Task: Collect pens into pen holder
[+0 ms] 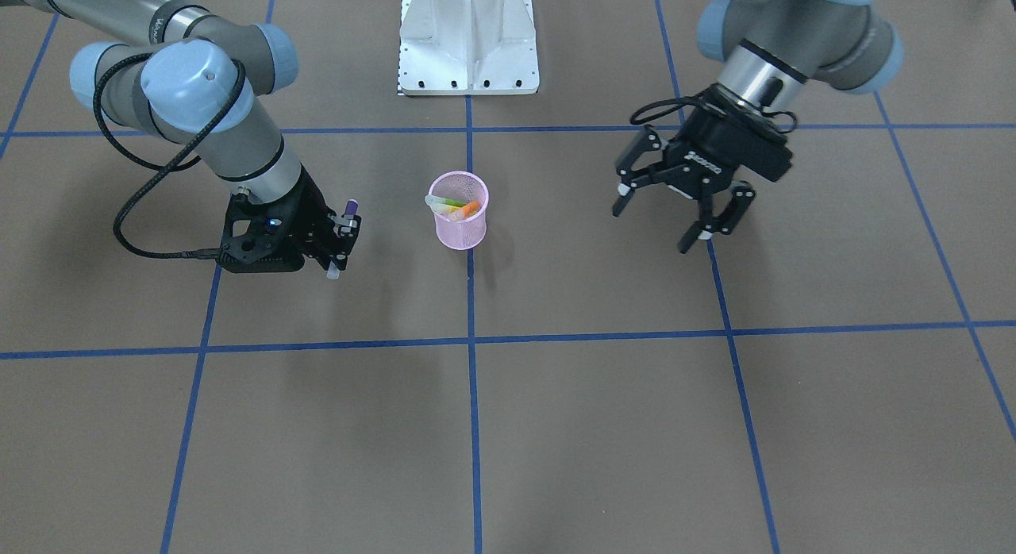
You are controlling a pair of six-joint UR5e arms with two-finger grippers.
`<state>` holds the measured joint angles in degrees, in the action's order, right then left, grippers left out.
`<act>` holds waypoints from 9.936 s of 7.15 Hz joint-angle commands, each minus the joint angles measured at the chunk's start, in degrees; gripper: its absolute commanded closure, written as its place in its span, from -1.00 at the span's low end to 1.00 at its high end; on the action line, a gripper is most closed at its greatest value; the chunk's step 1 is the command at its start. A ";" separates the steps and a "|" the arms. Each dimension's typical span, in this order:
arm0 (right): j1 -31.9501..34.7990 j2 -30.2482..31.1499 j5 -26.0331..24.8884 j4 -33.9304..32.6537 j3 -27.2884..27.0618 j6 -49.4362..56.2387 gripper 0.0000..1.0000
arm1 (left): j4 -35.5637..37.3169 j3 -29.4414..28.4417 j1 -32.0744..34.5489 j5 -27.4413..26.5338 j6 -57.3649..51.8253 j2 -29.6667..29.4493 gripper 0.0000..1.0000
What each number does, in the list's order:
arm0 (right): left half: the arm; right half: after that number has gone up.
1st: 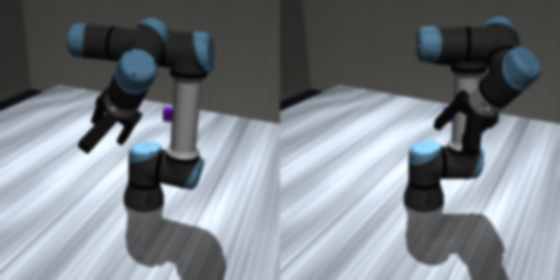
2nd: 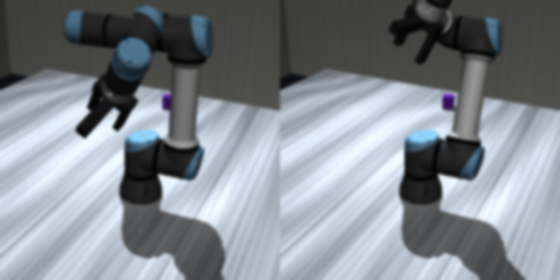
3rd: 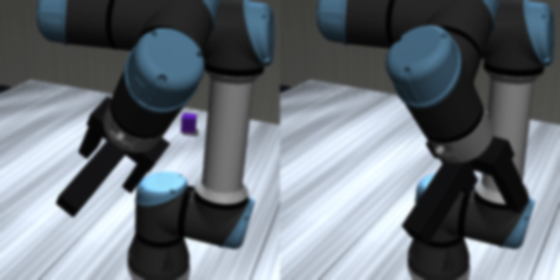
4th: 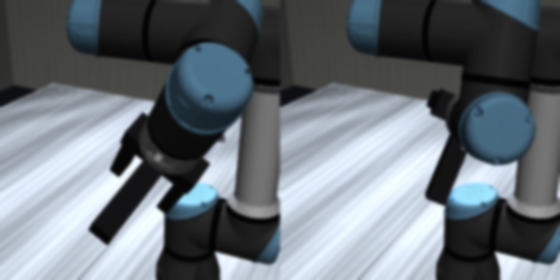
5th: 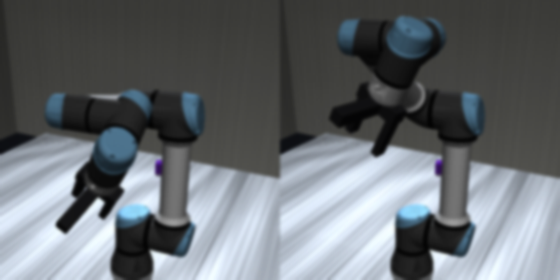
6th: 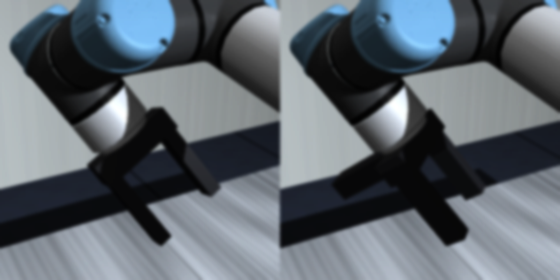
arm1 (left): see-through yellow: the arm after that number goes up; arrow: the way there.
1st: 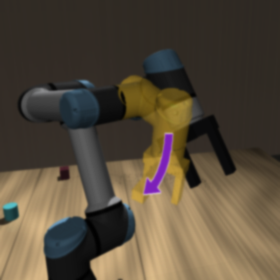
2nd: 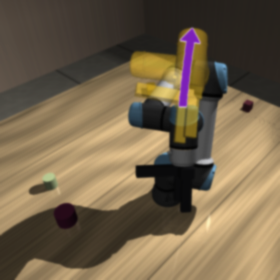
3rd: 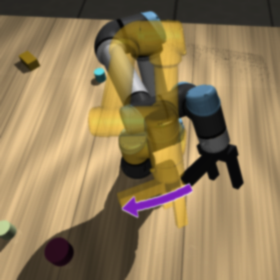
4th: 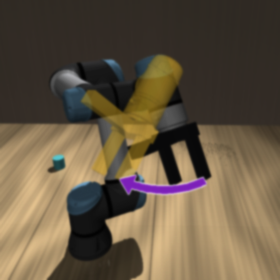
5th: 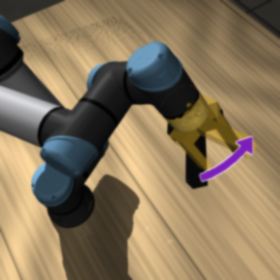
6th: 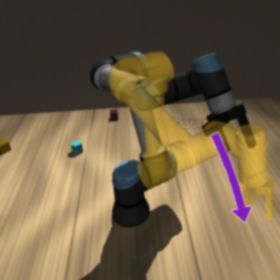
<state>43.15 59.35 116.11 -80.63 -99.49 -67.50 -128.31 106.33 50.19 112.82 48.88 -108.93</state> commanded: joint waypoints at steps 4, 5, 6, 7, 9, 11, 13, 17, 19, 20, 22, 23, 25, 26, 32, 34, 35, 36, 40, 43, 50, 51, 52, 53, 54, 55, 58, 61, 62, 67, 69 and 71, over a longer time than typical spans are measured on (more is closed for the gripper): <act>-3.75 -0.11 -22.00 18.89 -7.12 0.96 1.00 | 11.76 -3.66 14.30 10.05 -27.57 10.38 -1.00; -6.38 -0.19 -27.98 22.67 -7.20 4.71 1.00 | 11.85 -5.06 15.36 10.14 -29.35 10.40 -1.00; -7.80 -0.28 -29.43 25.84 -7.20 6.31 1.00 | 11.86 -6.12 15.72 10.05 -29.46 10.40 -1.00; -10.17 -0.02 -33.10 29.18 -7.20 8.24 1.00 | 11.94 -6.22 16.42 10.14 -29.37 10.40 -1.00; -17.96 0.33 -42.93 32.37 -6.86 14.15 1.00 | 14.31 -7.18 16.87 10.05 -29.54 10.14 -1.00; -23.53 1.46 -48.52 32.73 -6.77 19.65 1.00 | 14.32 -8.15 17.22 10.14 -29.72 10.14 -1.00; -24.25 2.00 -48.35 34.22 -6.50 20.30 1.00 | 14.23 -8.68 17.22 10.14 -29.72 10.40 -1.00; -25.39 2.35 -48.52 34.23 -4.83 21.53 1.00 | 13.62 -10.17 17.22 10.14 -29.72 10.49 -1.00; -25.40 2.09 -48.52 34.23 -3.87 21.53 1.00 | 13.44 -10.79 17.22 10.14 -29.72 10.58 -1.00; -25.48 2.00 -48.52 34.22 -3.26 21.53 1.00 | 13.35 -11.14 17.22 10.14 -29.81 10.49 -1.00; -25.75 2.00 -48.69 34.66 -1.68 21.53 1.00 | 13.26 -11.58 17.22 10.14 -29.72 10.49 -1.00; -25.75 2.00 -48.70 35.01 -0.80 21.53 1.00 | 13.26 -11.67 17.22 10.14 -29.72 10.58 -1.00; -26.62 1.57 -48.78 35.28 -0.88 20.75 0.60 | 13.26 -11.67 17.13 10.14 -29.72 10.49 -1.00; -26.71 1.74 -48.87 35.89 -0.88 20.48 -0.85 | 13.26 -11.58 17.13 10.14 -29.63 10.40 -1.00; -15.25 2.52 -33.65 24.79 -9.55 20.65 -0.98 | 16.58 -12.02 20.54 12.14 -35.04 9.70 -1.00; -0.16 4.19 -14.60 5.68 -14.39 21.61 -0.98 | 22.72 -12.02 24.67 14.01 -42.44 9.52 -1.00; 7.31 5.42 -5.89 -1.21 -14.59 25.01 -0.98 | 27.97 -11.93 24.86 14.01 -42.64 8.83 -1.00; 15.83 6.82 6.72 -12.59 -13.80 32.10 -0.99 | 32.55 -11.93 24.87 14.01 -42.90 7.08 -1.00; 29.43 9.65 4.34 -33.10 -5.99 58.18 -0.99 | 35.87 -8.51 29.78 17.18 -49.93 13.28 -1.00; 36.64 15.78 4.82 -29.69 -5.36 58.18 -0.99 | 31.73 -11.83 33.56 17.17 -54.38 16.20 -1.00; 44.99 28.45 18.36 -4.28 11.95 58.36 -0.99 | 35.14 -14.75 37.96 24.11 -53.89 18.31 -1.00; 45.61 29.07 18.45 -4.27 12.56 58.45 -0.99 | 35.49 -14.75 37.87 23.94 -53.80 17.96 -1.00; 47.45 28.64 18.89 -4.79 11.70 58.27 -0.99 | 35.67 -14.83 37.87 23.76 -53.89 17.96 -1.00; 48.25 29.24 19.15 -5.67 9.34 57.84 -0.99 | 35.67 -14.75 38.13 23.50 -53.89 17.87 -1.00; 48.17 29.42 19.07 -12.64 4.19 57.66 -0.99 | 35.67 -14.75 38.14 22.02 -53.89 17.79 -1.00; 48.17 30.12 19.15 -16.10 1.00 57.74 -0.99 | 35.67 -14.75 38.14 21.92 -53.89 17.78 -1.00; 48.17 30.48 19.24 -15.78 1.06 57.92 -0.99 | 35.67 -14.66 38.14 21.92 -53.89 17.87 -1.00; 48.08 30.39 18.98 -15.52 0.88 57.92 -0.99 | 35.67 -14.48 38.22 20.33 -53.89 17.87 -1.00; 48.08 30.39 18.98 -15.52 0.97 57.92 -0.99 | 35.67 -14.31 38.57 20.33 -53.89 18.22 -1.00; 47.73 30.39 18.89 -15.61 4.03 58.10 -0.99 | 35.67 -13.78 39.28 20.25 -53.89 18.14 -1.00; 47.64 30.39 18.89 -15.61 3.96 58.10 -0.99 | 35.76 -13.78 39.28 20.25 -53.89 18.05 -1.00; 47.64 30.39 18.98 -15.52 3.96 58.18 -0.99 | 35.67 -13.87 39.28 20.25 -53.89 18.05 -1.00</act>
<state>90.80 89.74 135.02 -96.22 -95.56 -9.35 -92.58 92.53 89.47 133.07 -5.01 -90.86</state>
